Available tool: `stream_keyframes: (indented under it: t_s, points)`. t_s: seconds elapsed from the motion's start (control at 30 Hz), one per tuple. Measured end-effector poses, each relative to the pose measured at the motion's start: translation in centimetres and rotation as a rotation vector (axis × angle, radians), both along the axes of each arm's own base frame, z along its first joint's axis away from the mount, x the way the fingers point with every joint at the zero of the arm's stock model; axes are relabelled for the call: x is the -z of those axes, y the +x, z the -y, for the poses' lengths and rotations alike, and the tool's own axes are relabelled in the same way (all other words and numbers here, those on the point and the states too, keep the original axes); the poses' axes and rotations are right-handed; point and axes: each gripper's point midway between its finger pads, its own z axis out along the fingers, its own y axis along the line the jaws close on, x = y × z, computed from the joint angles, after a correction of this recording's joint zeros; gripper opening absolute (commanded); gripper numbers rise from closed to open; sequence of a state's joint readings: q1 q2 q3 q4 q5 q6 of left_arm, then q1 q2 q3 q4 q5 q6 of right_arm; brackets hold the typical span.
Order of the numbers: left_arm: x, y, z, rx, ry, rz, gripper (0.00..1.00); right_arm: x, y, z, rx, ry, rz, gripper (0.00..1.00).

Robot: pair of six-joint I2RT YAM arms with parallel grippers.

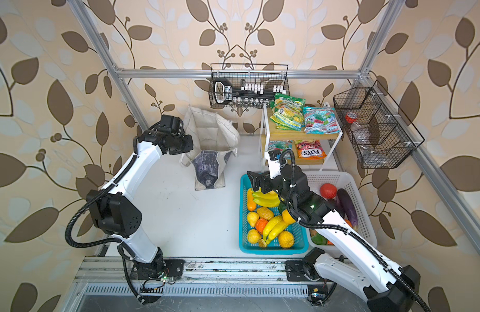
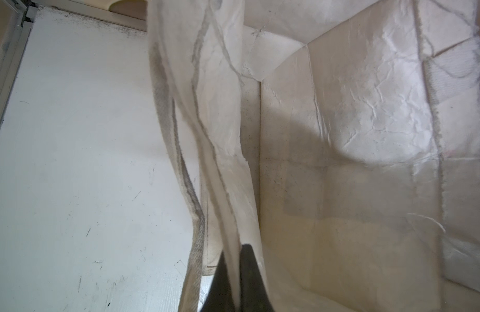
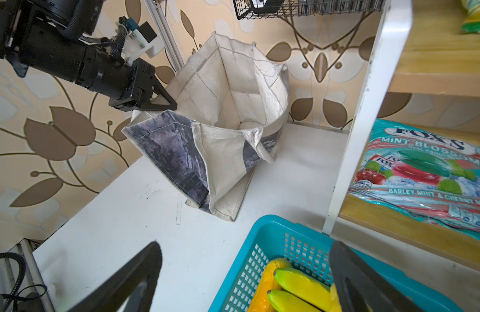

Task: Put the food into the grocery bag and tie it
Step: 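Reach the left gripper to the tote bag while the right moves over the basket, then grasp the tote bag's rim with the left gripper and lift it upright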

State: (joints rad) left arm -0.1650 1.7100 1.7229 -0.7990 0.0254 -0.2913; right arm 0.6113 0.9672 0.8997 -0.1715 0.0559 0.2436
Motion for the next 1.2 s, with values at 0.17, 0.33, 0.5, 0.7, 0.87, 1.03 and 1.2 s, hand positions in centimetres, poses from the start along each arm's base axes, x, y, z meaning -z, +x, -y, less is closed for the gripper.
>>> stream_keyframes:
  t_s: [0.17,0.33,0.5,0.7,0.87,1.03,1.2]
  points:
    - [-0.7,-1.3,-0.2,0.002,-0.005,0.01,0.0,0.3,0.1,-0.2,-0.006,0.0,-0.009,0.97]
    - [-1.5,-3.2,0.3,0.028,-0.045,0.018,0.0,0.6,0.3,-0.6,-0.013,0.006,-0.026,0.97]
    - [-1.3,-3.6,0.3,0.031,-0.047,0.012,0.21,0.7,0.2,-0.8,-0.021,0.018,-0.039,0.97]
    - [-1.1,-3.8,-0.9,-0.002,0.02,0.006,0.77,0.5,0.3,-1.1,-0.029,0.027,-0.043,0.97]
    - [-4.0,-4.0,-1.5,-0.013,0.153,0.072,0.98,0.5,0.3,-1.1,-0.029,0.027,-0.044,0.98]
    - [-9.0,-3.7,-1.2,-0.009,0.164,0.172,0.99,0.4,0.4,-1.0,-0.029,0.034,-0.046,0.98]
    - [-5.3,-4.1,-1.3,-0.01,0.176,0.072,0.83,0.4,0.3,-1.1,-0.034,0.039,-0.05,0.98]
